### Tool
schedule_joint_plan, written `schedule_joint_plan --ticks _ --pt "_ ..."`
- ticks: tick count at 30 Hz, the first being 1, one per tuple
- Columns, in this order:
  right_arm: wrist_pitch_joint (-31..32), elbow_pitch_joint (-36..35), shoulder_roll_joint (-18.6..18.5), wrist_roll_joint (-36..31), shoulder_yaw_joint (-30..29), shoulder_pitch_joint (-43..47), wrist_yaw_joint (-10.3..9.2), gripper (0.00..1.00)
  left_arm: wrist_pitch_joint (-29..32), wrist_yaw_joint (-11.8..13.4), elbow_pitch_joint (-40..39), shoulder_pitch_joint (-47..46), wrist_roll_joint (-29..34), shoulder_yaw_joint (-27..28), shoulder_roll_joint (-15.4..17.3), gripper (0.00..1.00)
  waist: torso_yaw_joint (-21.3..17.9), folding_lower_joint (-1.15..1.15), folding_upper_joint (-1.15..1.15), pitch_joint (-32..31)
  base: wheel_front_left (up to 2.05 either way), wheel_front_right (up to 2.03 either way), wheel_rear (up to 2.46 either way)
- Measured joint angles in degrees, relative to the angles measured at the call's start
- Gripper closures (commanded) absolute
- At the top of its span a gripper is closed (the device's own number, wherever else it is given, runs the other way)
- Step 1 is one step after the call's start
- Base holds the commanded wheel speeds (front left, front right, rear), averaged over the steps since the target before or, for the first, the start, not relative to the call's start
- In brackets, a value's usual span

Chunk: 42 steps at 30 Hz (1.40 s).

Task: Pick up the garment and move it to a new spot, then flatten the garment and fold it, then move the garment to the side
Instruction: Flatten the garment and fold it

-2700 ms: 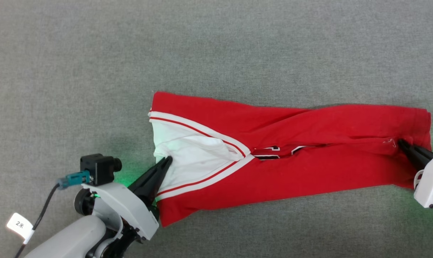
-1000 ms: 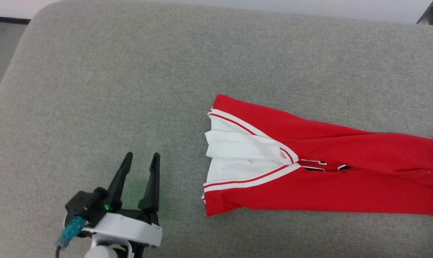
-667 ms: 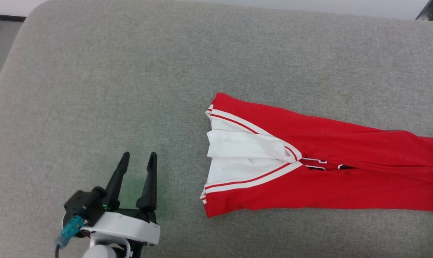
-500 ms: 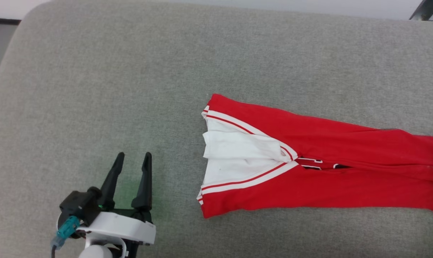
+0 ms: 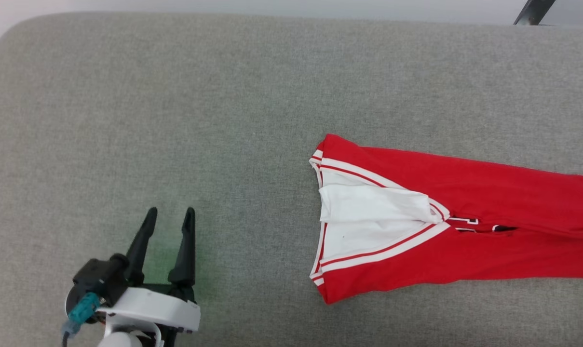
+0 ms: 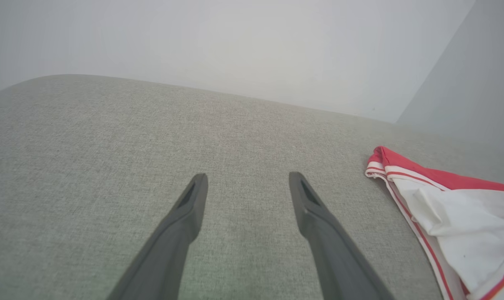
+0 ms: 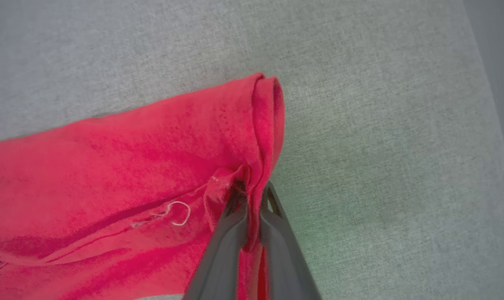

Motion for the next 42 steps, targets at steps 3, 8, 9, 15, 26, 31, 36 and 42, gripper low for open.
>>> schedule_joint_plan --ticks 3,8,9,15,26,31,36,42 --pt "-0.1 -2.6 0.6 2.0 2.7 1.0 -0.01 1.0 0.0 0.0 0.7 0.6 0.0 -0.3 0.0 0.0 -0.3 0.0 0.0 -0.9 0.0 0.0 0.0" --pt "1.7 -11.3 3.5 5.0 8.5 3.1 -0.02 1.0 0.0 0.0 1.5 1.1 0.5 -1.1 -0.1 0.0 -0.3 0.0 0.0 -2.7 0.0 0.0 0.0" --pt "2.4 -13.2 3.9 5.6 9.9 3.3 -0.01 1.0 0.0 0.0 1.6 1.1 0.5 -1.2 -0.1 0.0 -0.3 0.0 0.0 -3.1 0.0 0.0 0.0" --pt "5.3 -21.1 7.5 8.8 18.7 3.4 -0.02 1.0 0.0 0.0 1.6 1.2 1.4 -1.5 -0.2 0.0 1.0 0.0 0.0 -4.1 0.0 0.0 0.0" --pt "6.1 -21.3 15.2 10.1 33.9 -4.3 -0.02 1.0 0.0 0.0 2.4 -0.4 1.5 -2.7 -1.2 0.0 5.4 0.0 0.0 -3.7 0.0 0.0 0.0" --pt "4.3 -16.6 16.5 9.5 39.4 -8.0 -0.02 1.0 0.0 0.0 2.7 -1.3 1.4 -3.5 -1.6 0.0 7.2 0.0 0.0 -3.0 0.0 0.0 0.0" --pt "1.8 -11.8 16.7 9.4 43.1 -9.1 -0.02 1.0 0.0 0.0 2.9 -1.9 1.3 -3.8 -1.9 0.0 8.4 0.0 0.0 -2.1 0.0 0.0 0.0" --pt "-2.0 -7.7 16.5 9.9 45.2 -10.3 -0.02 0.27 0.0 0.0 3.3 -2.8 1.3 -3.8 -2.1 0.0 8.8 0.0 0.0 -1.1 0.0 0.0 0.0"
